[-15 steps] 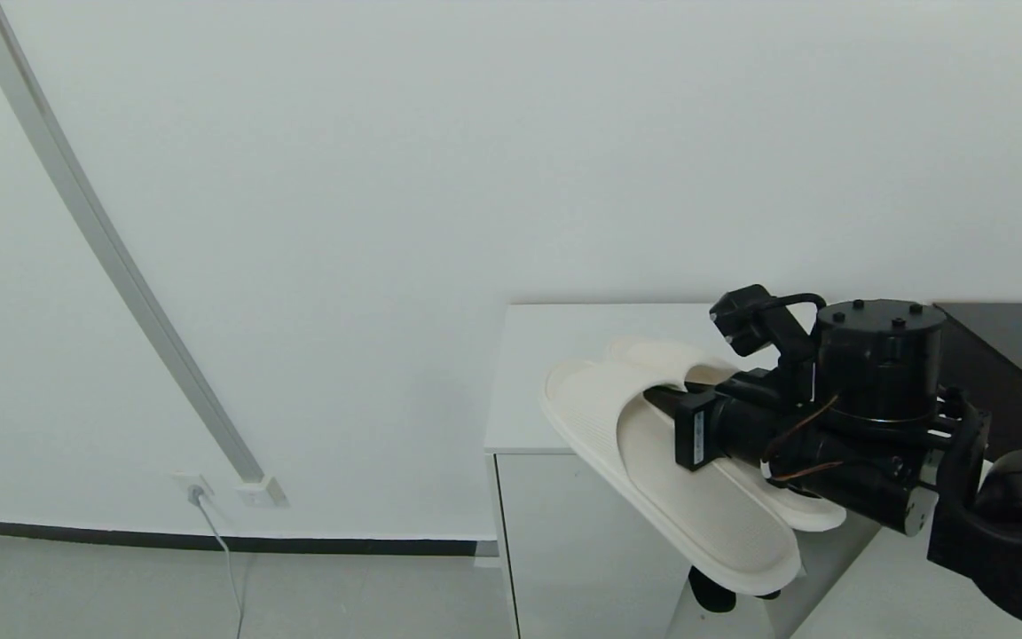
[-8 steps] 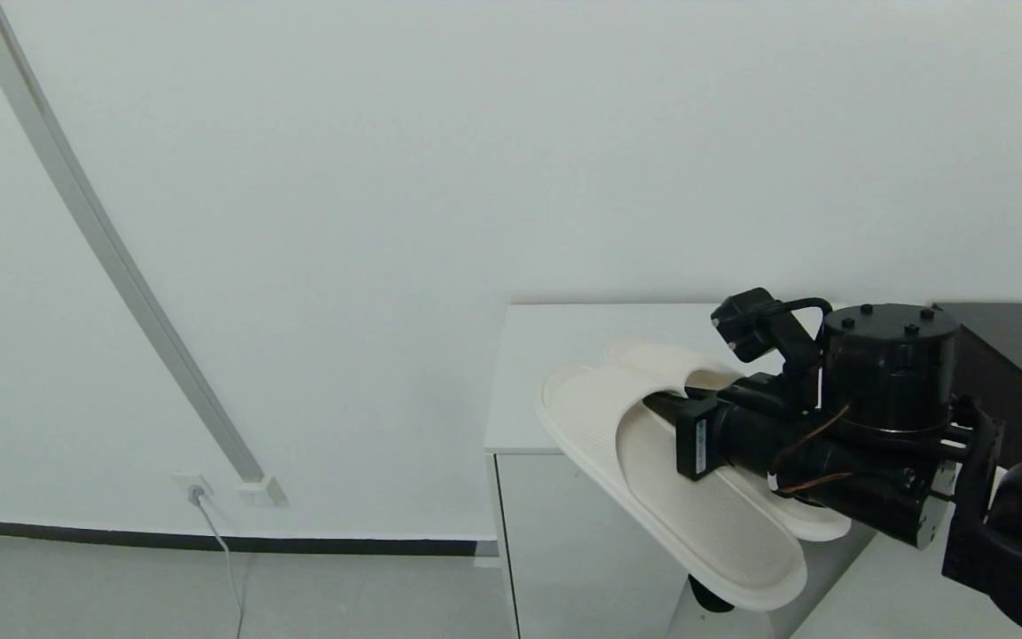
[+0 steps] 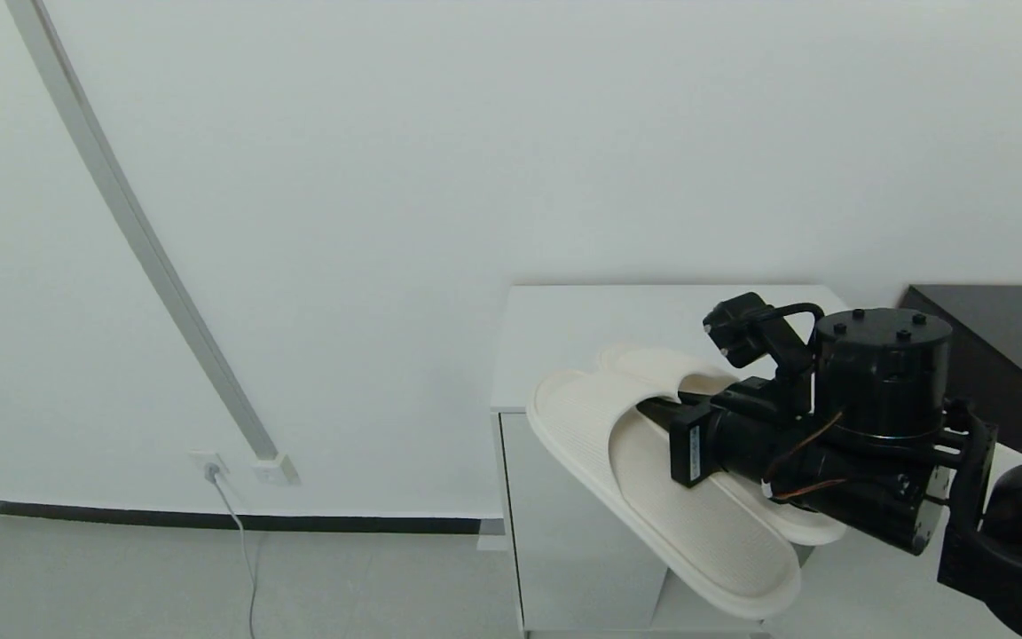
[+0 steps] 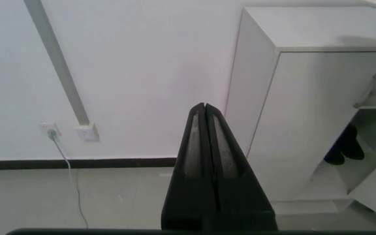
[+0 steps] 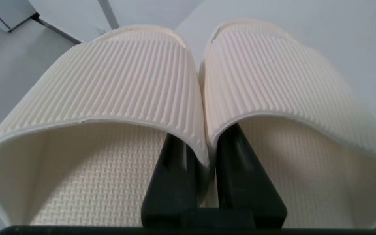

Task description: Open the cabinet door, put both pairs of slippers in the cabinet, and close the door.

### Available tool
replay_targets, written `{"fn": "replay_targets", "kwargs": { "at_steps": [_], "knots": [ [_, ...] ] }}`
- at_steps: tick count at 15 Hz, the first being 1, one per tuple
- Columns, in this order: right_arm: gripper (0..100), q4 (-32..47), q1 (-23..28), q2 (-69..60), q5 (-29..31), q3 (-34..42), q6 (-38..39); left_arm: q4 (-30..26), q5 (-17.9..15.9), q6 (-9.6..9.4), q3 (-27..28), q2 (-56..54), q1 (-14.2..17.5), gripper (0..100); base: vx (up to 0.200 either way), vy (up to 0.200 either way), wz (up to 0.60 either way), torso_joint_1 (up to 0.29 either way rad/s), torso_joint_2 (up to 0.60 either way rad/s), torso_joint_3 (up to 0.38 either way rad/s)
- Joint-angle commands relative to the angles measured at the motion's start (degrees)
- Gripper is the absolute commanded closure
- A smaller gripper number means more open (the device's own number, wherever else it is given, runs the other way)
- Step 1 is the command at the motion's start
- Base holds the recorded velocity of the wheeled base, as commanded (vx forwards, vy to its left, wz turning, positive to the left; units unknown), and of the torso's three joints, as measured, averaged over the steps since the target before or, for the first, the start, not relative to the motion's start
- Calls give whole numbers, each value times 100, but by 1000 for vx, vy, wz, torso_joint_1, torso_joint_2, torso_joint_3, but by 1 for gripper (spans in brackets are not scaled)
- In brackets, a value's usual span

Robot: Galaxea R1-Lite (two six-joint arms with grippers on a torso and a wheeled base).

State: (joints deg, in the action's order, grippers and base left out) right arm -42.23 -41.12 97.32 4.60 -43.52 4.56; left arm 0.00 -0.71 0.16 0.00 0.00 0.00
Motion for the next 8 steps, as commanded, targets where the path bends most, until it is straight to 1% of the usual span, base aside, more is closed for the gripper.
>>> {"fn": "replay_targets", "kwargs": {
  "at_steps": [1, 2, 8],
  "knots": [
    [100, -5, -1, 33, 6, 1, 1, 0, 0, 2, 0, 9, 0, 100, -200, 0, 0, 7, 7, 2],
    [100, 4, -10, 42, 6, 1, -8, 0, 0, 2, 0, 0, 0, 100, -200, 0, 0, 2, 12, 7],
    [100, -14, -54, 50, 6, 81, -16, 0, 0, 2, 0, 0, 0, 100, 0, 0, 0, 0, 0, 0]
  ]
}}
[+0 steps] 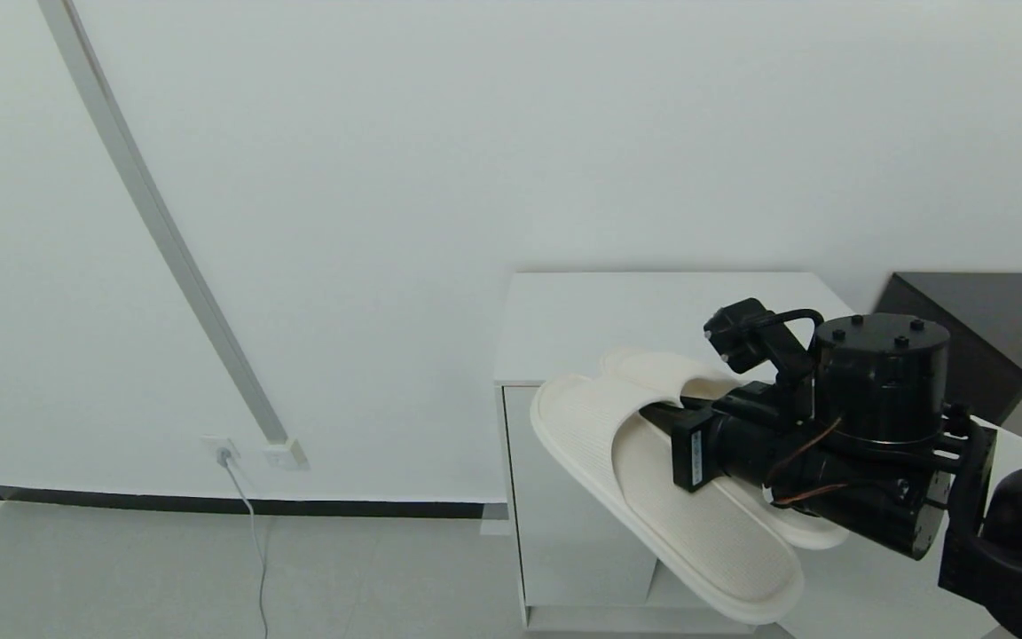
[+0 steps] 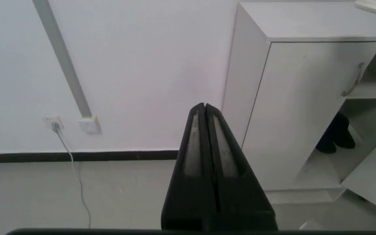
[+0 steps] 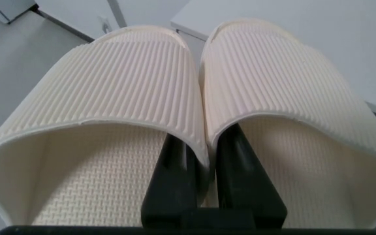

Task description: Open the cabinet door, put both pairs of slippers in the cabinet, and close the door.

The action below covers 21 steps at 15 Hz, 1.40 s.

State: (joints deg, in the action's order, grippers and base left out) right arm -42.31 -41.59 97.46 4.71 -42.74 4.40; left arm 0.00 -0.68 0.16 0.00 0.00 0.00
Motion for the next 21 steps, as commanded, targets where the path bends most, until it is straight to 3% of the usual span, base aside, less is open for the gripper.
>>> {"fn": "replay_targets", "kwargs": {
  "at_steps": [1, 12, 21],
  "knots": [
    [100, 4, -15, 36, -5, 11, -1, 0, -2, 2, 0, 0, 0, 100, 0, 0, 0, 0, 0, 0],
    [100, -14, -24, 36, -5, 38, -1, 0, -2, 2, 0, 9, 0, 100, 0, 0, 0, 0, 0, 0],
    [100, -23, -24, 27, -5, 90, -1, 0, -2, 2, 0, 0, 0, 100, 0, -200, 0, 3, 1, 2]
  ]
}}
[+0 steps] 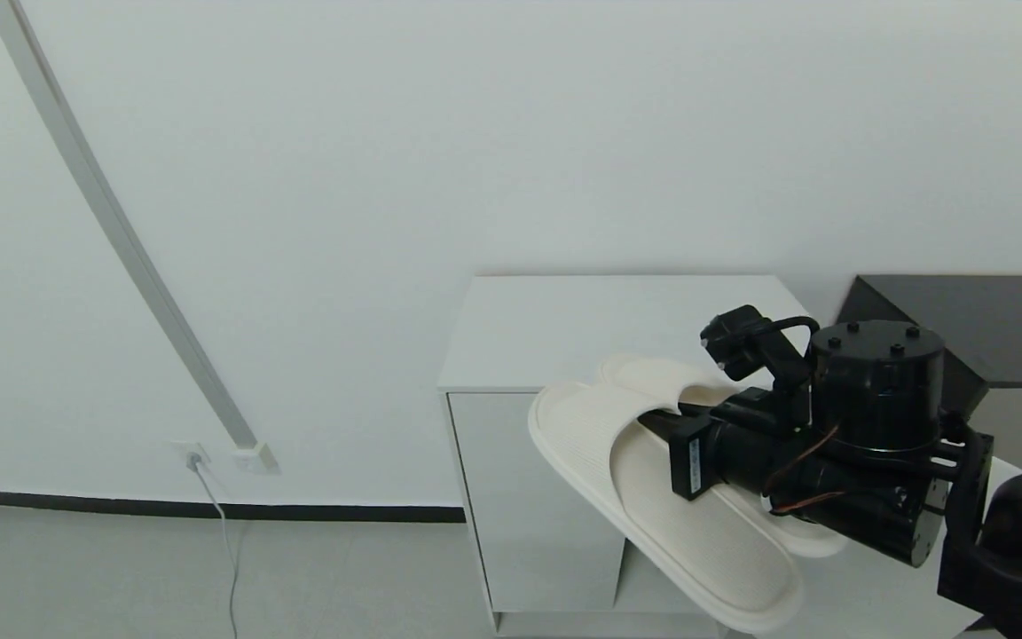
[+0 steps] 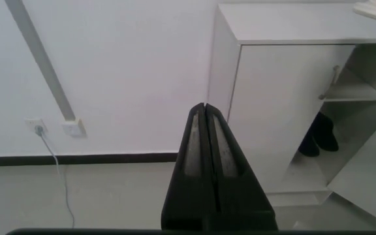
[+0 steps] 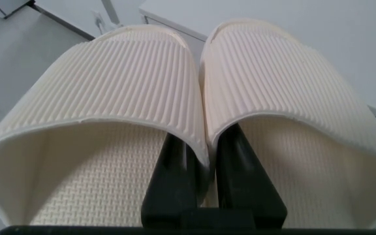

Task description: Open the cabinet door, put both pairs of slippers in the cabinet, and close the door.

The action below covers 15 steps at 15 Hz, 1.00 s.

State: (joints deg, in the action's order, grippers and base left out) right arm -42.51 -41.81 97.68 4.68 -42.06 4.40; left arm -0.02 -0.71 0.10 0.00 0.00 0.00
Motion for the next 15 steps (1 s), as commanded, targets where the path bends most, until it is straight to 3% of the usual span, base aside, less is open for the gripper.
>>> {"fn": "replay_targets", "kwargs": {
  "at_steps": [1, 12, 15],
  "knots": [
    [100, -3, -2, 14, -2, 22, -1, 2, 0, -1, 0, 0, 0, 100, 0, -200, 0, 7, -2, 7],
    [100, -3, -2, 23, -2, 75, -1, 2, 0, 8, 0, 0, 0, 100, 0, -200, 0, 2, 4, 3],
    [100, -21, 7, 67, -2, 75, -9, 2, 0, 8, 0, 0, 0, 100, 0, 0, 0, 0, 0, 0]
  ]
}}
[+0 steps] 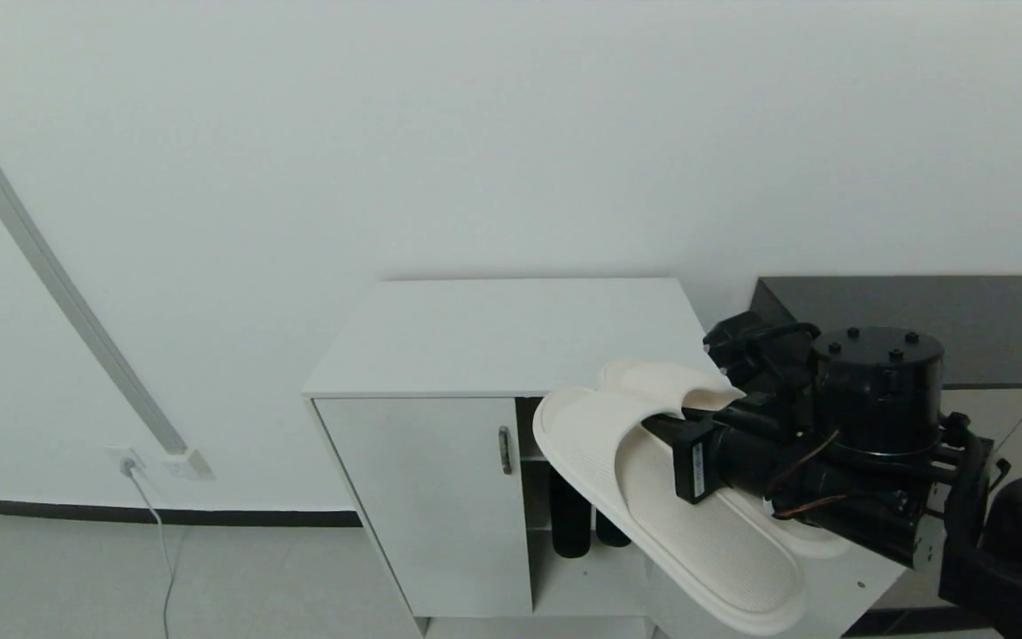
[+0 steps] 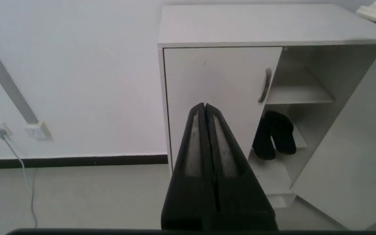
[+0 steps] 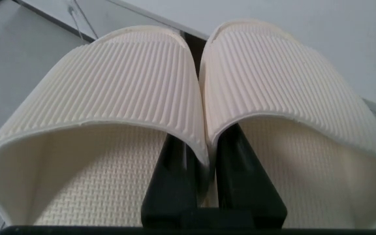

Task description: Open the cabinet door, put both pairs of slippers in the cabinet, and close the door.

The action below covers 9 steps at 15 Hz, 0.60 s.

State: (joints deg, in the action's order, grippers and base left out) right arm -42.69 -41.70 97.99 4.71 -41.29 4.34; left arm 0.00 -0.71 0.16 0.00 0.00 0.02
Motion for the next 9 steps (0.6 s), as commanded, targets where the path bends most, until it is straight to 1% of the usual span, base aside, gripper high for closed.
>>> {"fn": "replay_targets", "kwargs": {
  "at_steps": [1, 9],
  "knots": [
    [100, -2, -4, 45, -5, -2, -3, 0, 0, 2, 0, 0, -2, 100, 0, 0, 0, 0, 0, 0],
    [100, -11, 13, 98, -14, -2, -3, 0, 0, 2, 0, 0, -2, 100, 0, 0, 0, 0, 0, 0]
  ]
}}
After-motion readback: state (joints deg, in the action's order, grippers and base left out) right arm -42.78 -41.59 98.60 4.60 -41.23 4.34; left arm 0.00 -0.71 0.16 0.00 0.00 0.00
